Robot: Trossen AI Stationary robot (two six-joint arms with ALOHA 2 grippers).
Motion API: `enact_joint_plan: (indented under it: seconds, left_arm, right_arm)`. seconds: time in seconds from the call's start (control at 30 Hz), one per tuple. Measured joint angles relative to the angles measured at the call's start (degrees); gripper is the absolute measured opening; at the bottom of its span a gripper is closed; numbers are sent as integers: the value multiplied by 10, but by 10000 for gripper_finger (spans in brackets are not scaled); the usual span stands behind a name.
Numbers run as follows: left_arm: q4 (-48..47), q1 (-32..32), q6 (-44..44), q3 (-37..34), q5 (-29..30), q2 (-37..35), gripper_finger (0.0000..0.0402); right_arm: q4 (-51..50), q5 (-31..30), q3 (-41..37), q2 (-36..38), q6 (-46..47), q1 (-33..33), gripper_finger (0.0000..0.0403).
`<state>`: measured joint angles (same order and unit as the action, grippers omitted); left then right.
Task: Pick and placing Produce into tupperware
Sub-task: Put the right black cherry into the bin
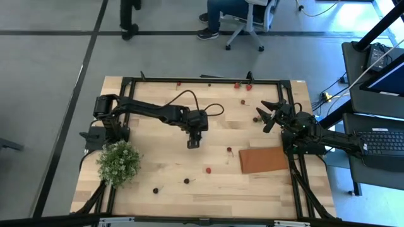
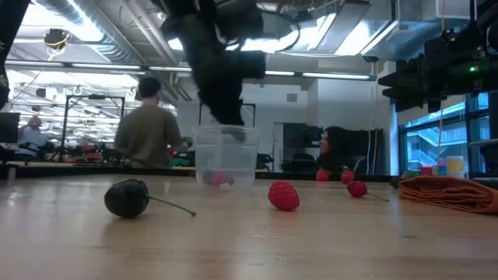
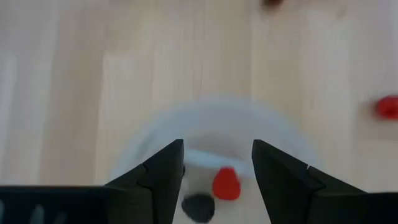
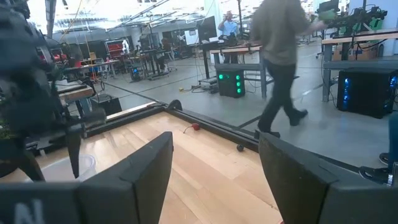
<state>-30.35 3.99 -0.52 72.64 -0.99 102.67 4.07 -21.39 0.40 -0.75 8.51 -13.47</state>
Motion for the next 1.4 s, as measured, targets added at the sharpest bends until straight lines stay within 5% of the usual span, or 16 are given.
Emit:
enact_joint_plan:
  seconds: [0.27, 0.63, 0.93, 1.17, 1.4]
  left_arm:
    - [-91, 2, 3, 86, 48, -18, 184]
    - [-29, 10, 41, 90, 37, -191, 184]
    - [-44, -86, 97, 91, 27, -232, 184]
    - [-52, -154, 212, 90, 30, -228, 184]
    - [-94, -228, 226, 90, 66, -197, 184]
  right_arm:
    - [0, 0, 0, 0, 3, 0, 240]
    - [0, 0, 0, 0, 2, 0, 240]
    - [0, 0, 0, -3, -14, 0, 240]
    - [-1, 0, 0, -5, -23, 0, 240]
    - [0, 0, 0, -6, -43, 0, 240]
